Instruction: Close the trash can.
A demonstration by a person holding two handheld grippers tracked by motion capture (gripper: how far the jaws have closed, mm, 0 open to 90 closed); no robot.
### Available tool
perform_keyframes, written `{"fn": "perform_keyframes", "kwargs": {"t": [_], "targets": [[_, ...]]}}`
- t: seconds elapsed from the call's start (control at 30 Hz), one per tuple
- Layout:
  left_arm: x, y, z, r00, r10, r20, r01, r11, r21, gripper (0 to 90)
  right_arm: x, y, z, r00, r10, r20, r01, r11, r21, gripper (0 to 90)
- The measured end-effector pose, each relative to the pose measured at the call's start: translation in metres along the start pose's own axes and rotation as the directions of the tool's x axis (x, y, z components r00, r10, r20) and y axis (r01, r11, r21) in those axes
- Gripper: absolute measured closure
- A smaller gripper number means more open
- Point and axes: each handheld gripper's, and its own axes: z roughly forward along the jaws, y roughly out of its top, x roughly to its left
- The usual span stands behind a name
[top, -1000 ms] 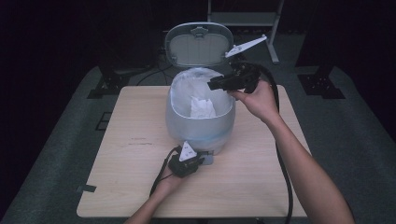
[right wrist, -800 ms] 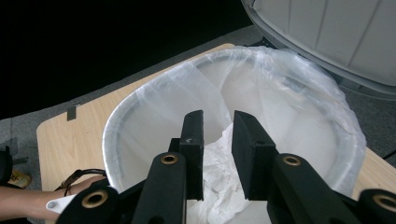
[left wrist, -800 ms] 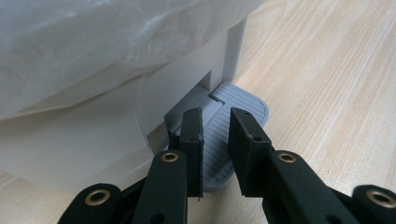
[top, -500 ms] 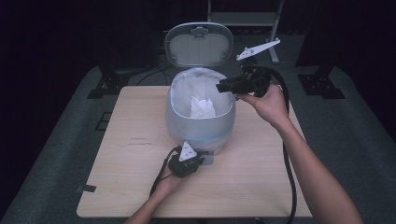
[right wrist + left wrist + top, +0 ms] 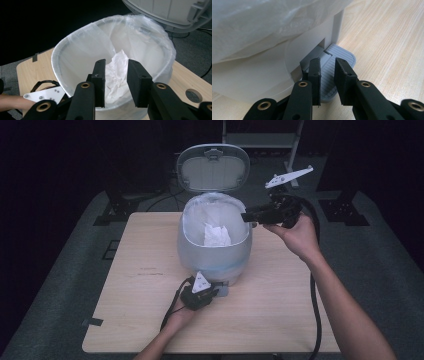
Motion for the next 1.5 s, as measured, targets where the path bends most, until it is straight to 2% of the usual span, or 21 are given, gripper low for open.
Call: {"fn": "perform_keyframes", "kwargs": {"t": [0.53, 0.6, 0.87, 0.93, 1.07, 1.13, 1.3, 1.5], "targets": [[0.0, 0.0, 0.0, 1.0, 0.002, 0.0, -0.002, 1.0, 0.001, 75.3, -0.008, -0.019, -0.011, 0.9997, 0.02, 0.014, -0.02, 1.0, 0.001, 64.8], [0.0, 0.0, 0.0, 1.0, 0.001, -0.009, -0.001, 1.0, 0.001, 72.1, -0.008, -0.021, -0.012, 0.9996, 0.02, 0.019, -0.02, 1.0, -0.002, 64.5], [-0.001, 0.001, -0.001, 0.9999, -0.001, -0.011, 0.001, 1.0, 0.009, 70.5, -0.012, -0.033, -0.021, 0.9991, 0.033, 0.027, -0.033, 0.999, -0.008, 64.4], [-0.003, 0.003, -0.004, 0.9997, -0.02, 0.012, 0.019, 0.9997, 0.015, 72.3, -0.012, -0.038, -0.023, 0.999, 0.038, 0.024, -0.037, 0.999, -0.015, 64.4], [-0.013, 0.009, -0.015, 0.9997, 0.015, 0.02, -0.015, 0.9998, -0.015, 72.3, -0.014, -0.05, -0.027, 0.9986, 0.048, 0.023, -0.048, 0.999, -0.023, 64.2], [-0.015, 0.012, -0.021, 0.9994, 0.027, 0.022, -0.027, 0.9995, -0.014, 72.0, -0.015, -0.057, -0.029, 0.9981, 0.055, 0.027, -0.054, 0.998, -0.023, 64.3], [-0.013, 0.014, -0.032, 0.9991, 0.039, 0.017, -0.039, 0.9992, -0.004, 69.6, -0.016, -0.073, -0.032, 0.9966, 0.078, 0.026, -0.077, 0.997, -0.03, 63.6], [-0.012, 0.015, -0.045, 0.9987, 0.048, 0.017, -0.047, 0.9988, -0.014, 66.4, -0.018, -0.086, -0.035, 0.9956, 0.085, 0.038, -0.084, 0.996, -0.029, 61.5]]}}
